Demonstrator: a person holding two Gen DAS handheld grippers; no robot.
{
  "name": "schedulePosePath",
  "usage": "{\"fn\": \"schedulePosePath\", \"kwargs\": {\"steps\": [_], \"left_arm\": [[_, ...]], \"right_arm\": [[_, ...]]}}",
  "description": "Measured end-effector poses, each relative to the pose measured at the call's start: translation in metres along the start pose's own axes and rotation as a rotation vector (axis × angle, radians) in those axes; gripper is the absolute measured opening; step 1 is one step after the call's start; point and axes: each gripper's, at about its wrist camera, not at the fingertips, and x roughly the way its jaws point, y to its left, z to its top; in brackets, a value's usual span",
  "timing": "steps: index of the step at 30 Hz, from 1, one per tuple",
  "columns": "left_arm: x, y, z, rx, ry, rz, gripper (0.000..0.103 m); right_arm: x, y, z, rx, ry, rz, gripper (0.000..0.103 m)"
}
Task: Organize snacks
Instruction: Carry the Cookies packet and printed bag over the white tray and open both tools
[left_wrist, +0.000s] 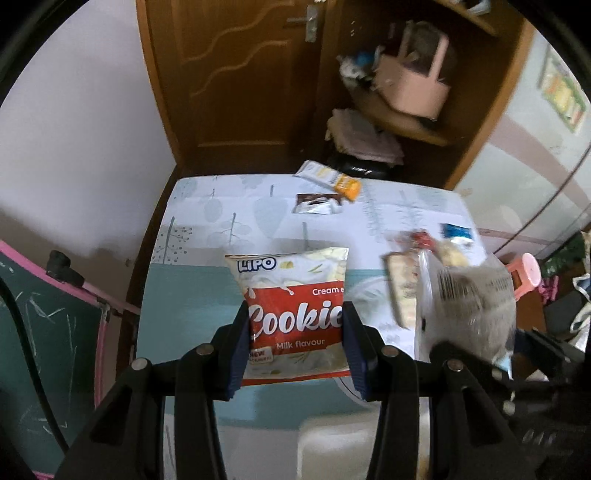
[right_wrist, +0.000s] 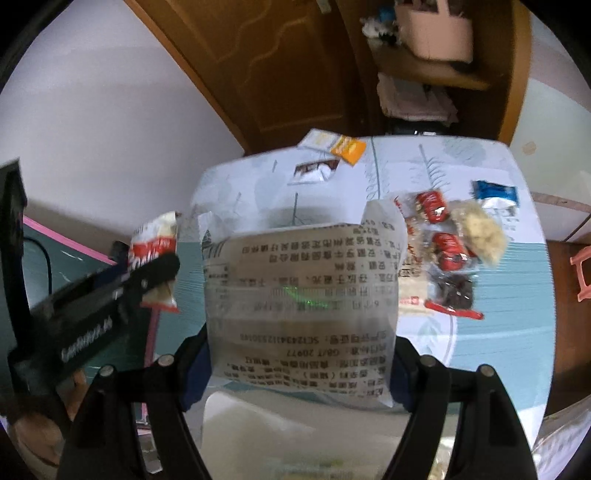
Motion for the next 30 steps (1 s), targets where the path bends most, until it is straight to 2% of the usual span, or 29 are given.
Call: {"fn": "schedulePosePath", "kwargs": {"steps": [5,14,24,30], "left_arm": [[-0.049,-0.017,-0.033,-0.002,-0.017,-0.038,0.044],[-0.095,-0.037,-0.09,-0.009,-0.02,-0.091,0.044],[-0.117,-0.048,-0.134,-0.006,-0.021,-0.103,0.044],[-0.123,-0.051,-0.154,-0.005,-0.018,-0.089,0.044]], "right_arm": [[-0.037,-0.001,-0.024,0.008,-0.05,0.013,0.078],[-0.104,-0.008,-0.071,0.009,-0.132,-0.021,0.078],[-0.145,-0.01,-0.125,-0.011,-0.163,-0.052,0.078],[-0.147,-0.009,-0.148,-0.031,-0.144,-0.08,0.078]]}}
